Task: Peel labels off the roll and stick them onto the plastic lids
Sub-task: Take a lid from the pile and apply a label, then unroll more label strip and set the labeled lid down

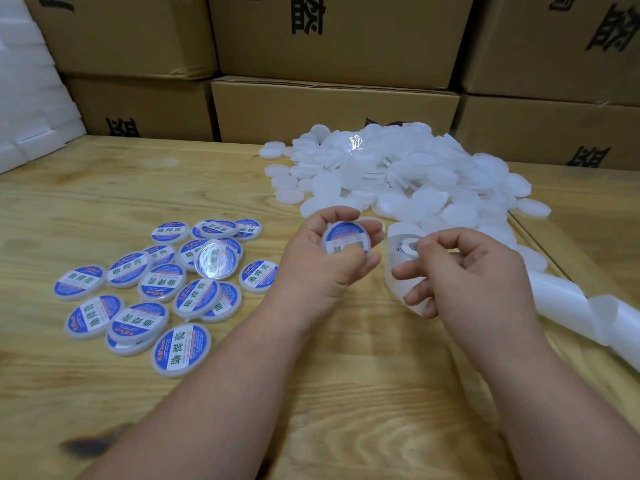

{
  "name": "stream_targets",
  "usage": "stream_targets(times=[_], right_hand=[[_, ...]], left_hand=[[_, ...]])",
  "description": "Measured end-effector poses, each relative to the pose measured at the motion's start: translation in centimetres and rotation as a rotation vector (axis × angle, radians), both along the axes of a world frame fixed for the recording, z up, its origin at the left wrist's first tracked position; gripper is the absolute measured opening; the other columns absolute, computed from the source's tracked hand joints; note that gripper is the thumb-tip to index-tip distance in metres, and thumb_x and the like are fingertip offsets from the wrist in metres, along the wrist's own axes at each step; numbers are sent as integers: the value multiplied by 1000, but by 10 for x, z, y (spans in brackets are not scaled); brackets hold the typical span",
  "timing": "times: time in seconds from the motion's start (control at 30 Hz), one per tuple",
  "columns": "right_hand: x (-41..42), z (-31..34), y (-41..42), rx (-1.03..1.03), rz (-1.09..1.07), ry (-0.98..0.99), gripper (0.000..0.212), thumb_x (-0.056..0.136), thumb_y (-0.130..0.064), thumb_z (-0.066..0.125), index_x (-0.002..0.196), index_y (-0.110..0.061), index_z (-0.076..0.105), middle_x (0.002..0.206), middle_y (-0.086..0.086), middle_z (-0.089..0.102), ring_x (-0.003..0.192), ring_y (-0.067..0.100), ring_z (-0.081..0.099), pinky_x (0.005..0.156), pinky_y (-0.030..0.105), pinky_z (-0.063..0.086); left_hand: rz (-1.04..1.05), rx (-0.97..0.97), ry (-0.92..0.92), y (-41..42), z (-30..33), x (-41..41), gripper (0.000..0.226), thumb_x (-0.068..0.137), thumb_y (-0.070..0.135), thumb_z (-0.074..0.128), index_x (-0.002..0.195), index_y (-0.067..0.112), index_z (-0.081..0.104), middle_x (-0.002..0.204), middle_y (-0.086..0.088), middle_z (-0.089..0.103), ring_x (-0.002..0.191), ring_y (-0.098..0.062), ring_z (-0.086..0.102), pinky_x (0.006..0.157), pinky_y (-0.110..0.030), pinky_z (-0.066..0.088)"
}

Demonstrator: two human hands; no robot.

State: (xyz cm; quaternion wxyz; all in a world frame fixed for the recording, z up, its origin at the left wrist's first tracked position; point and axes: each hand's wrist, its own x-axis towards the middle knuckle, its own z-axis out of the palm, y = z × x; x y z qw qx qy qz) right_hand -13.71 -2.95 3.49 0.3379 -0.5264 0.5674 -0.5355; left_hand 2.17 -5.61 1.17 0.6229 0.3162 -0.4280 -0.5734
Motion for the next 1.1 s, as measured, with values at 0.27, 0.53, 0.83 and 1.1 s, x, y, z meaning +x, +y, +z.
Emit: stream_targets(times=[0.27,0.53,0.83,1.1], right_hand=[[-3,0,0,-41,-56,6,13,94,-27,62,83,-21,67,70,-4,76,48,10,61,52,31,45],[-12,-7,-9,-182,-168,199,15,89,-30,70,75,-31,66,72,-25,66,61,0,55,53,12,41],[-18,-17,-12,57,-7,595,18,77,-49,77,77,-39,63,74,-19,63,75,3,60,71,33,46],[-15,-11,-11,-68,-88,293,14,89,-39,72,80,-29,68,76,-25,69,70,-7,62,56,18,41]], left_hand=[[137,40,-96,0,10,10,15,101,16,62,115,20,57,100,-3,79,93,-21,77,65,-27,61],[493,-5,-819,-8,11,62,22,105,40,47,98,38,68,87,33,68,74,9,63,63,-23,48],[728,254,-1129,-11,5,98,12,92,49,66,98,39,67,102,12,67,91,-18,66,73,-34,52],[675,-249,-1145,0,4,35,34,86,31,63,120,25,68,121,2,65,119,-26,55,106,-45,39]])
